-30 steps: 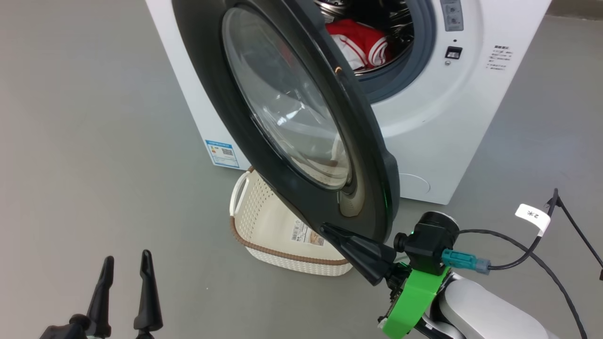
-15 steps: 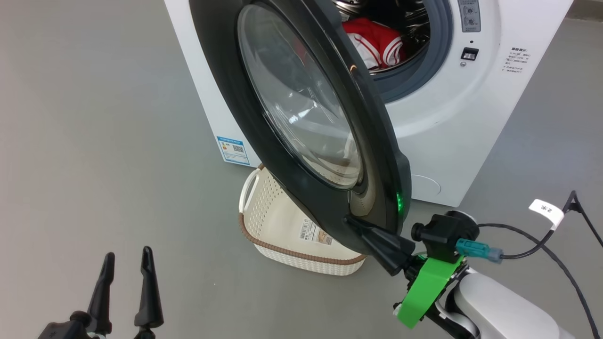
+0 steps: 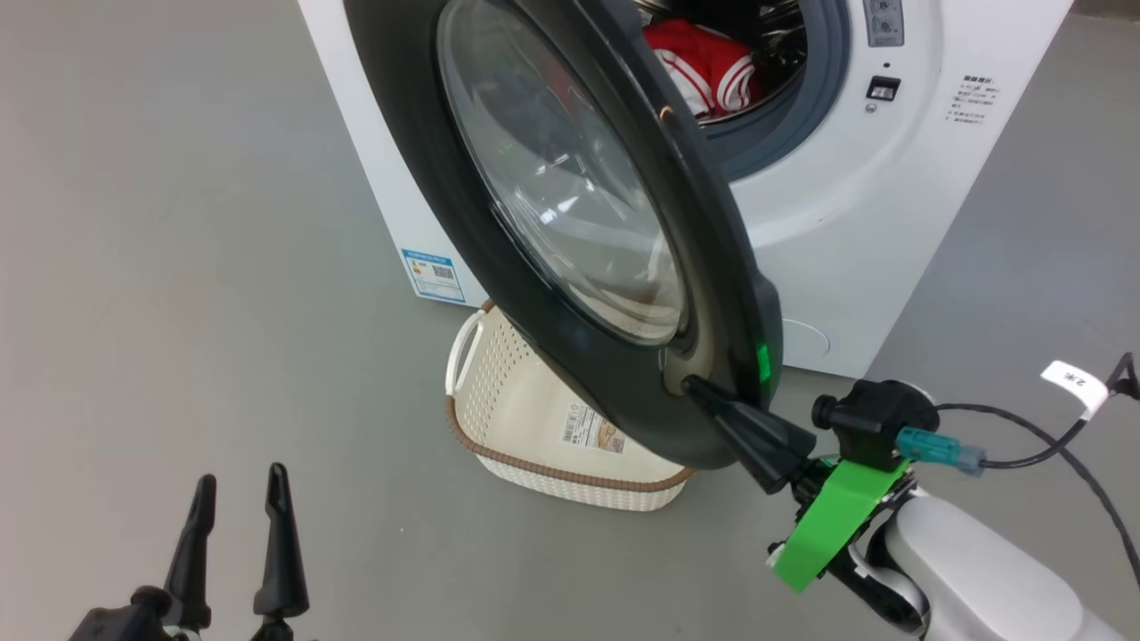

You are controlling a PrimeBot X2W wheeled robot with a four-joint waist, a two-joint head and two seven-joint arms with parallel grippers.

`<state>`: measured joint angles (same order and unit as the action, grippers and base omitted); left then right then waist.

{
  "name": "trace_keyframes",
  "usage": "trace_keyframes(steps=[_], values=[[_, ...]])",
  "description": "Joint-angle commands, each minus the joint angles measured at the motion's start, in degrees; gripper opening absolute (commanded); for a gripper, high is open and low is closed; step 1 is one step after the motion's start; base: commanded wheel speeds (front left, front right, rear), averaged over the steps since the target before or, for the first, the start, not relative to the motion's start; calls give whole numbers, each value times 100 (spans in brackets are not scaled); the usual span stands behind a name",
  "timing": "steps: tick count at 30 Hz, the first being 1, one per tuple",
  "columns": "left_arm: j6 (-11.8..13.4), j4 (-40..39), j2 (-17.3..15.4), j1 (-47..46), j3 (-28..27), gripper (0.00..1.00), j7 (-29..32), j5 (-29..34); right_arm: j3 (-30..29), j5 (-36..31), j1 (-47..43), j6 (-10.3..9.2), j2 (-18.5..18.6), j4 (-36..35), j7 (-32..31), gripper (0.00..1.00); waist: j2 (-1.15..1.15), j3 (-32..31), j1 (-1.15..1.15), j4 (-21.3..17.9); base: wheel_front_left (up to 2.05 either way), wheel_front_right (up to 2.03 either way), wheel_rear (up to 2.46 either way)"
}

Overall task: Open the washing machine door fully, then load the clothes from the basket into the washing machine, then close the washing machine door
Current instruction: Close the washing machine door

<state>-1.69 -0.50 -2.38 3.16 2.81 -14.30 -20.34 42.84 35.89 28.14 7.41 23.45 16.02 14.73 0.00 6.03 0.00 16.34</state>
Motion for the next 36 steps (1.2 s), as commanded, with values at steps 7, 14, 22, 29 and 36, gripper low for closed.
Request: trace_keyframes(steps=[7,14,22,29,36], values=[[64,-258,-50,-317,-143,100,-70,7,-459,41,156,8,186,-29,27,0,0,271,0,33,0,0,0],[91,-341,-50,-457,-96,100,-70,30,-876,36,415,8,401,-1,27,0,0,663,0,69,0,0,0],[115,-430,-50,-671,-33,100,-70,31,-1237,167,933,8,607,35,27,0,0,1132,0,65,0,0,0],[165,-511,-50,-868,73,100,-70,2,-1333,354,1499,8,866,265,27,0,0,1478,0,100,0,0,0],[234,-560,-50,-980,198,100,-70,-54,-1327,568,2064,8,1215,591,27,0,0,1720,0,240,0,0,0]])
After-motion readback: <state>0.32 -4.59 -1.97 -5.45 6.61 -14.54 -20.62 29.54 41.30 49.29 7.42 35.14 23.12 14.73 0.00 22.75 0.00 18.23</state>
